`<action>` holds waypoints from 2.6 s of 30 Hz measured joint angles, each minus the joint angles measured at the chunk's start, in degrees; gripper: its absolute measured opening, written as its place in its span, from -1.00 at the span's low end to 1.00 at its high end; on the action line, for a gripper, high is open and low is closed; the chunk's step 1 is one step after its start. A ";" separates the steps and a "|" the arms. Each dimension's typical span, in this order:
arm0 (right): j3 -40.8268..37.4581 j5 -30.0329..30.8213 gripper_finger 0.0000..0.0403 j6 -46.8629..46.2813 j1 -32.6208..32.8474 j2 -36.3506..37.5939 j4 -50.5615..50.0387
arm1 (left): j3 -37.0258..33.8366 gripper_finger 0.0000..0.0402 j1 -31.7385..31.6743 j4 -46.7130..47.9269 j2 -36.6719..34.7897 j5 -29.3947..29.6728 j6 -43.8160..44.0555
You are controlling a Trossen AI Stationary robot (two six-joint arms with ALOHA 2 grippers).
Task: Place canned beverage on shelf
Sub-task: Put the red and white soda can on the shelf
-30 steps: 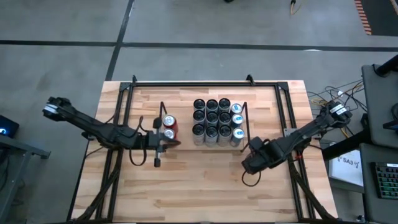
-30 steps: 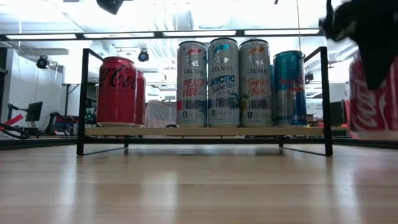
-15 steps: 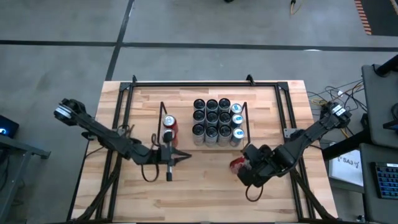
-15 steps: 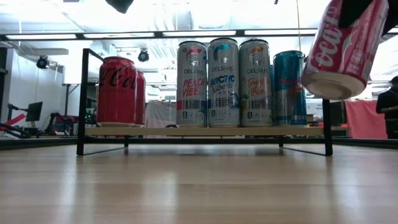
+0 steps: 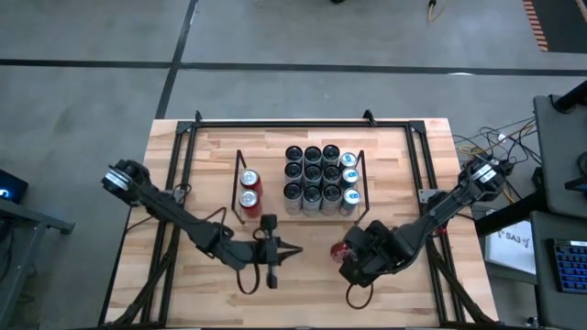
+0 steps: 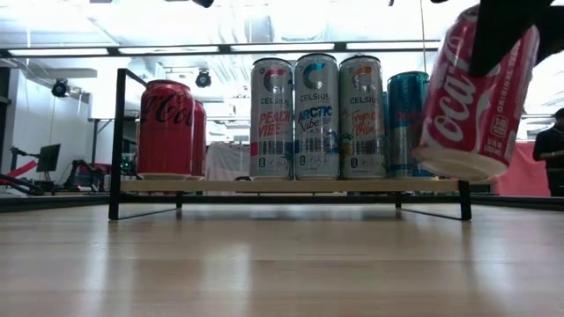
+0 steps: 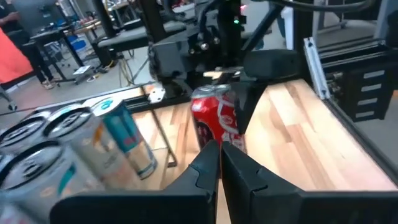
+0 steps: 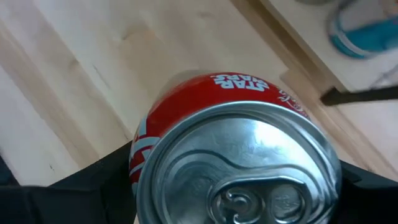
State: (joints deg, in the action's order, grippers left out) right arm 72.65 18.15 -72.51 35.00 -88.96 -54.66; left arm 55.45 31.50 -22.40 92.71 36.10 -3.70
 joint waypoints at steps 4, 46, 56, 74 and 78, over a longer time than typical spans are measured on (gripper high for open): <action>3.52 1.51 0.50 3.46 0.00 -3.25 0.09 | 2.18 -1.00 0.67 0.34 2.77 0.00 0.99; 15.88 12.02 0.50 18.15 -3.76 -11.68 8.32 | 5.42 0.48 6.93 2.45 10.67 17.84 13.69; 15.88 13.13 0.50 20.85 -4.07 -11.68 10.79 | 12.38 0.62 6.86 10.93 15.24 21.25 16.42; 15.79 13.19 0.50 24.86 -4.02 -11.77 18.39 | 18.90 0.65 6.21 22.86 19.66 26.93 23.28; 15.79 13.43 0.50 25.61 -4.07 -11.77 18.91 | 18.90 0.59 5.87 22.89 19.66 26.93 23.30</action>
State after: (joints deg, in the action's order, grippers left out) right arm 88.44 31.58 -46.90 30.94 -100.73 -35.75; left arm 74.35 37.37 0.49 112.38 63.03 19.59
